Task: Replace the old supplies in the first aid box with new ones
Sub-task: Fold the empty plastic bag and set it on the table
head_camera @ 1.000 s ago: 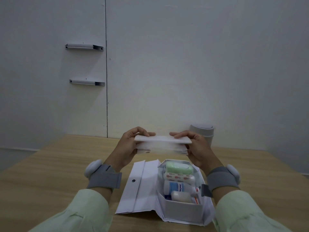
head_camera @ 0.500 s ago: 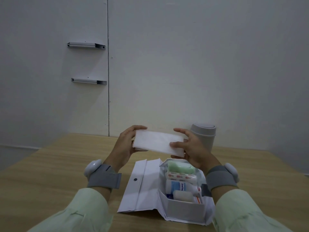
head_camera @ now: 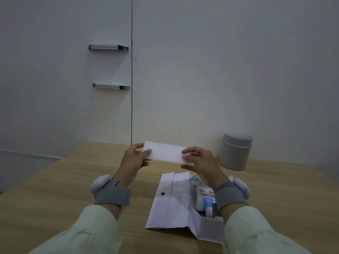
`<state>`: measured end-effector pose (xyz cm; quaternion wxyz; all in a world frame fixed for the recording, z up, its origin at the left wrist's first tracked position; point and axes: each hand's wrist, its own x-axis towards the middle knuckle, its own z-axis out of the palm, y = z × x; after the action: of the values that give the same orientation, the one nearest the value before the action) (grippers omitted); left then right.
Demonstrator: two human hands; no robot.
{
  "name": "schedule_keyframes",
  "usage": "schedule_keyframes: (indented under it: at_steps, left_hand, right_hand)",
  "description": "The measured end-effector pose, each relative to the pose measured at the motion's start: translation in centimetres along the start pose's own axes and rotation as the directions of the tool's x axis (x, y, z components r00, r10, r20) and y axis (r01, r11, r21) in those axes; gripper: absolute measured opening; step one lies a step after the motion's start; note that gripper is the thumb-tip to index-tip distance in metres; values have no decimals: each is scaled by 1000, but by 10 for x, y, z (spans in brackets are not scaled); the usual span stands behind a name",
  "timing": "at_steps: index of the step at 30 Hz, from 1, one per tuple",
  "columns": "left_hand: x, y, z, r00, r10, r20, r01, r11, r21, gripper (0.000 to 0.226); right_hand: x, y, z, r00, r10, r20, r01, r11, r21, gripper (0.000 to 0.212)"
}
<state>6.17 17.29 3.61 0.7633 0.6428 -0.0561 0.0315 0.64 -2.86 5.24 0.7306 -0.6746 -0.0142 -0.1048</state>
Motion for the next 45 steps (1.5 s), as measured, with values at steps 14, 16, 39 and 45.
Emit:
schedule_keyframes:
  at_steps: [14,16,39,45]
  left_hand:
    - [28,-44,-73,950,-39,-311,118,964,238,23]
    - [30,-52,-80,939,-24,-342,128,950,284,21]
    - [44,-102,-93,988,109,-110,76,275,958,50]
    - [39,-94,-92,966,229,-119,8,433,902,50]
  right_hand:
    - [40,68,77,997,11,-74,-39,921,-388,22]
    - [44,77,85,997,-12,-76,-25,888,-458,17]
    - [44,102,132,964,242,113,-38,543,-839,35]
    - [35,85,128,968,201,147,5,576,-818,48]
